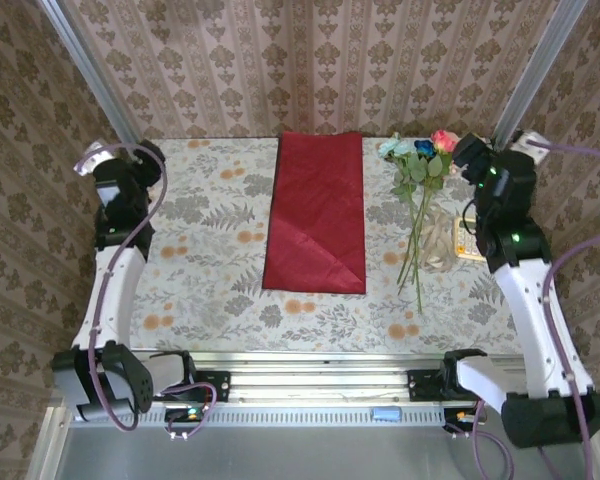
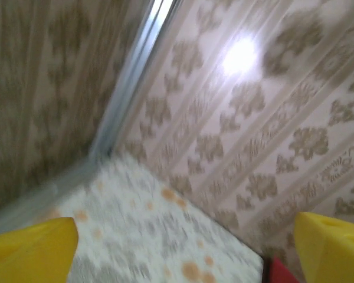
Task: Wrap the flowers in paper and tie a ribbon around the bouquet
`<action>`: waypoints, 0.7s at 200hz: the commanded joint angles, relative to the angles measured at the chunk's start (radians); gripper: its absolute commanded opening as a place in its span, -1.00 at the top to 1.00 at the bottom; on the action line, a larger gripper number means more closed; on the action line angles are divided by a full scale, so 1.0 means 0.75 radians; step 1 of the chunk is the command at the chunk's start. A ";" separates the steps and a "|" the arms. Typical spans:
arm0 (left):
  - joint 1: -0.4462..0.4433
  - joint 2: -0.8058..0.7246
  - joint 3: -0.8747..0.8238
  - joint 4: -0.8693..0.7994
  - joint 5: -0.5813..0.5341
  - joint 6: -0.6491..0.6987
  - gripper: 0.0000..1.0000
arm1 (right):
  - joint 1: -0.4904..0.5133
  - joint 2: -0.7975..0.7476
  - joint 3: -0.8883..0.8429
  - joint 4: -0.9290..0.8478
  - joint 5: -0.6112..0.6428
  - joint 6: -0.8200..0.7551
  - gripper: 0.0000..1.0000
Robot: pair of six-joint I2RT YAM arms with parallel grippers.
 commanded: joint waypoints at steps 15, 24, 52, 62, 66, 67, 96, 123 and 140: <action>-0.203 0.130 -0.037 -0.580 0.513 -0.247 0.18 | 0.411 0.276 0.134 -0.513 -0.087 -0.070 -0.41; -0.247 0.156 -0.119 -0.528 0.628 -0.275 0.45 | 0.542 0.357 0.124 -0.527 -0.120 -0.053 -0.39; -0.345 0.276 -0.345 -0.329 0.869 -0.426 1.00 | 0.834 0.688 0.179 -0.492 -0.345 0.027 -0.28; -0.379 0.326 -0.369 -0.283 0.913 -0.449 1.00 | 0.903 0.823 0.268 -0.524 -0.383 0.020 -0.23; -0.392 0.344 -0.370 -0.283 0.920 -0.451 1.00 | 0.928 0.873 0.306 -0.542 -0.390 0.012 -0.22; -0.395 0.349 -0.370 -0.283 0.919 -0.451 1.00 | 0.934 0.885 0.317 -0.546 -0.392 0.010 -0.22; -0.426 0.482 -0.419 -0.127 1.003 -0.531 1.00 | 1.049 1.162 0.499 -0.567 -0.443 -0.035 -0.23; -0.431 0.565 -0.423 -0.048 1.059 -0.576 1.00 | 1.053 1.324 0.622 -0.581 -0.454 0.034 -0.40; -0.424 0.562 -0.421 -0.160 1.025 -0.566 1.00 | 1.070 1.416 0.730 -0.636 -0.393 0.046 -0.44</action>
